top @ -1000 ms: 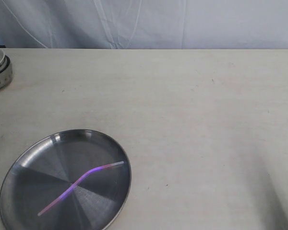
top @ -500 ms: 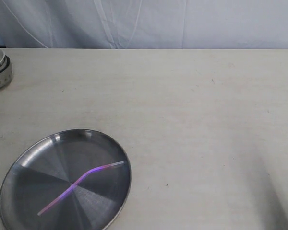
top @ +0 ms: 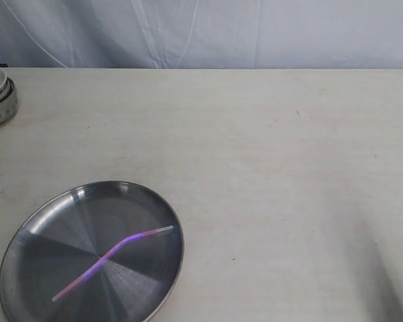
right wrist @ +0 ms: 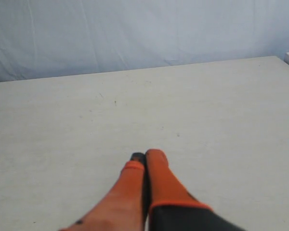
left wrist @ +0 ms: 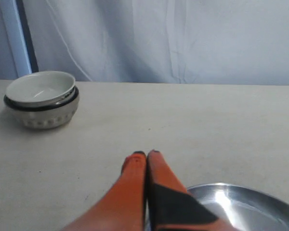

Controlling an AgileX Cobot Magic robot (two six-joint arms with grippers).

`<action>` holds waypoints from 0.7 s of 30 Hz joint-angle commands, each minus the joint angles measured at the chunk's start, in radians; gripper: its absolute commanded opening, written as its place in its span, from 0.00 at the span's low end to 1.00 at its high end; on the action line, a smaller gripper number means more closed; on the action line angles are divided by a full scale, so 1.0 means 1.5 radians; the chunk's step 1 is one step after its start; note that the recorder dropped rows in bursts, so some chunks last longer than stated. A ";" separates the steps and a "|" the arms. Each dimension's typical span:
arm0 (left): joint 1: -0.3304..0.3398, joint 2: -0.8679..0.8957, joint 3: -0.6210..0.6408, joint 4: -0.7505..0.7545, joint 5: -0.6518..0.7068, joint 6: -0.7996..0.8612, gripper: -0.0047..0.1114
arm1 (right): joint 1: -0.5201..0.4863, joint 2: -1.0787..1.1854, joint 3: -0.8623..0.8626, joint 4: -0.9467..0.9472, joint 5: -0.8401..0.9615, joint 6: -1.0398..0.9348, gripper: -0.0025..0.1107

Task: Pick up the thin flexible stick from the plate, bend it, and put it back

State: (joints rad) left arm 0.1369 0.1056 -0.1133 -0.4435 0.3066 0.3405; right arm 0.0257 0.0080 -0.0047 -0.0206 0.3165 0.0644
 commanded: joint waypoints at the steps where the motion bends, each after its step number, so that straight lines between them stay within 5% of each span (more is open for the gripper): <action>1: -0.007 -0.036 0.042 0.106 -0.016 -0.138 0.04 | -0.004 -0.004 0.003 -0.002 -0.004 -0.001 0.01; 21: -0.047 -0.070 0.076 0.191 -0.055 -0.204 0.04 | -0.004 -0.004 0.003 -0.002 -0.004 -0.001 0.01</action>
State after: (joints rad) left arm 0.0700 0.0065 -0.0048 -0.1697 0.2378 0.0398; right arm 0.0257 0.0080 -0.0047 -0.0206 0.3179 0.0644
